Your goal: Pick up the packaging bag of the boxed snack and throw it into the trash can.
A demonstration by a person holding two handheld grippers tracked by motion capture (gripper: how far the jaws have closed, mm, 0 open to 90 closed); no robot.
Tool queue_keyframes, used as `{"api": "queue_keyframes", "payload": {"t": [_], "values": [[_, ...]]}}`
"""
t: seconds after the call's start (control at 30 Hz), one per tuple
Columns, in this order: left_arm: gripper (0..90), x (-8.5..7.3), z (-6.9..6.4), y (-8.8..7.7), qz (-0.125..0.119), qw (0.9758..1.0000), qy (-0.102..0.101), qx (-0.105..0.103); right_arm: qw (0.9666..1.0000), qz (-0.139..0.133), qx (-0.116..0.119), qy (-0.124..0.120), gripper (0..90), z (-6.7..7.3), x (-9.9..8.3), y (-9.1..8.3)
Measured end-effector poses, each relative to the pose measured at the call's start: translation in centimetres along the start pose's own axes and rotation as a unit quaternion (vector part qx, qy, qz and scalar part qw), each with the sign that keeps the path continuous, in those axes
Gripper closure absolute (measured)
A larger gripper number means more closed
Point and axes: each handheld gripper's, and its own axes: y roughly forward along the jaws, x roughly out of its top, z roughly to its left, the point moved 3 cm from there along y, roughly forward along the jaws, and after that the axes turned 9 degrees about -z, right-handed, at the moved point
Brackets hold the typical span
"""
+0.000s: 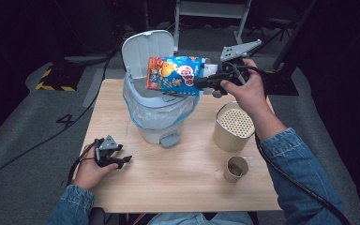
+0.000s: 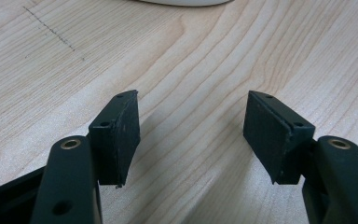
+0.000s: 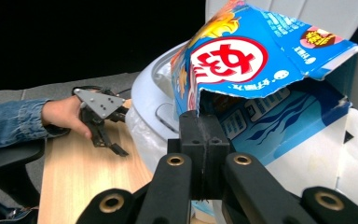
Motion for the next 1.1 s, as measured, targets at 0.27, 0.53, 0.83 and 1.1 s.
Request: {"api": "queue_keyframes", "payload": {"t": [0.27, 0.53, 0.83, 1.1], "values": [[36.6, 0.0, 0.0, 0.0, 0.0, 1.0, 0.0, 0.0, 0.9999, 0.011, -0.002, -0.001, 90.0, -0.2, 0.2, 0.9], [36.6, 0.0, 0.0, 0.0, 0.0, 1.0, -0.002, 0.0, 0.999, 0.023, -0.021, -0.032, 79.0, -0.3, 0.8, 1.3], [36.5, 0.0, 0.0, 0.0, 0.0, 1.0, 0.0, 0.0, 0.9995, -0.006, -0.021, -0.021, 58.5, -0.1, 0.8, 1.2], [36.5, 0.0, 0.0, 0.0, 0.001, 1.0, 0.0, 0.0, 0.9996, 0.016, 0.013, -0.021, 81.0, 1.4, 0.9, 2.1]]}}
